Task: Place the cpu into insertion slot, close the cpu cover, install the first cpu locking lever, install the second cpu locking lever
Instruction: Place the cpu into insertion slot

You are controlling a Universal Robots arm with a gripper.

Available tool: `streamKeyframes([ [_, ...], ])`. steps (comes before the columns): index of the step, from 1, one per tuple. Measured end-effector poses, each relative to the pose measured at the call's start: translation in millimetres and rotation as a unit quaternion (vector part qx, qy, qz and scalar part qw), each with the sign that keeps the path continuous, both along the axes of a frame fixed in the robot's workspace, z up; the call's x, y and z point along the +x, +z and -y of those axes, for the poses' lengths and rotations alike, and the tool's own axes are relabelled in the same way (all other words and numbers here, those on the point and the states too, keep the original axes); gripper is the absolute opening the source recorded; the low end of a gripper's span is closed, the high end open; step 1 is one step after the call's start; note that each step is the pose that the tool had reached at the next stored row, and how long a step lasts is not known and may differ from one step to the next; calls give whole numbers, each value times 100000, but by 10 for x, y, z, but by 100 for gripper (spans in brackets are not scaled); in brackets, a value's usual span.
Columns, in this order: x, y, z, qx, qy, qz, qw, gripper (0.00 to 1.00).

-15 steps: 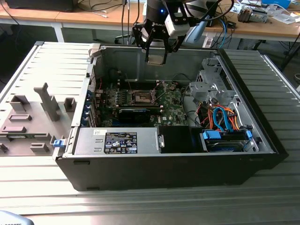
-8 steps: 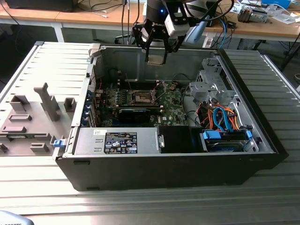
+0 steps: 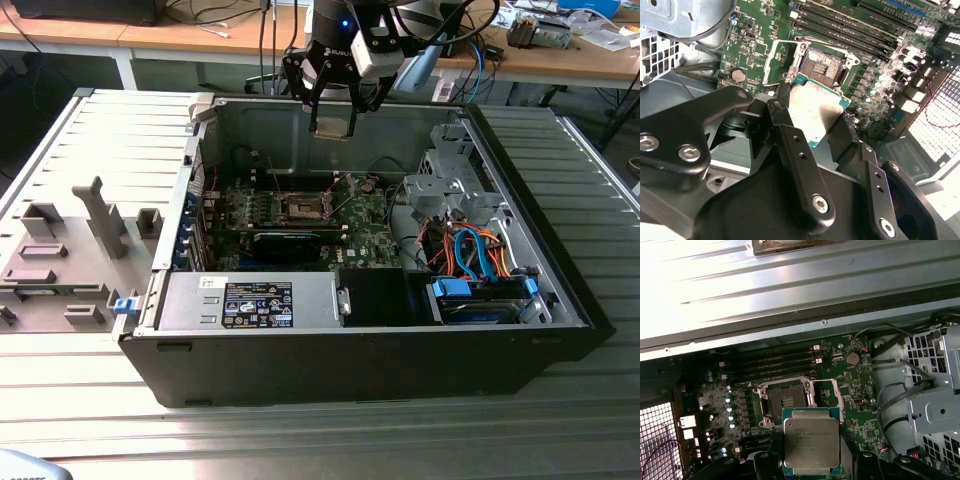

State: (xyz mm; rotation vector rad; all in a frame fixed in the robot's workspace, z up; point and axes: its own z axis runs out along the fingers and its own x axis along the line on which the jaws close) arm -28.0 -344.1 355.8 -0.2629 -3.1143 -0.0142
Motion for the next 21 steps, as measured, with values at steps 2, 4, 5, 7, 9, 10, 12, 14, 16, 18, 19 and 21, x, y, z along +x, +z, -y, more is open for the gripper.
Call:
streamKeyframes([
  [2, 0, 0, 0, 10, -53, 4, 100000, 55],
  [4, 0, 0, 0, 5, -119, 4, 100000, 55],
  [5, 0, 0, 0, 6, -147, 4, 100000, 55],
  [7, 0, 0, 0, 5, -196, 4, 100000, 55],
  [9, 0, 0, 0, 6, -269, 3, 100000, 55],
  [10, 0, 0, 0, 3, -293, 2, 100000, 55],
  [12, 0, 0, 0, 9, -369, 4, 99999, 55],
  [14, 0, 0, 0, 7, -418, 6, 99999, 55],
  [16, 0, 0, 0, 5, -504, 1, 99999, 55],
  [18, 0, 0, 0, 5, -560, 3, 99998, 55],
  [19, 0, 0, 0, 5, -589, 4, 99998, 55],
  [21, 0, 0, 0, 6, -655, 5, 99998, 55],
])
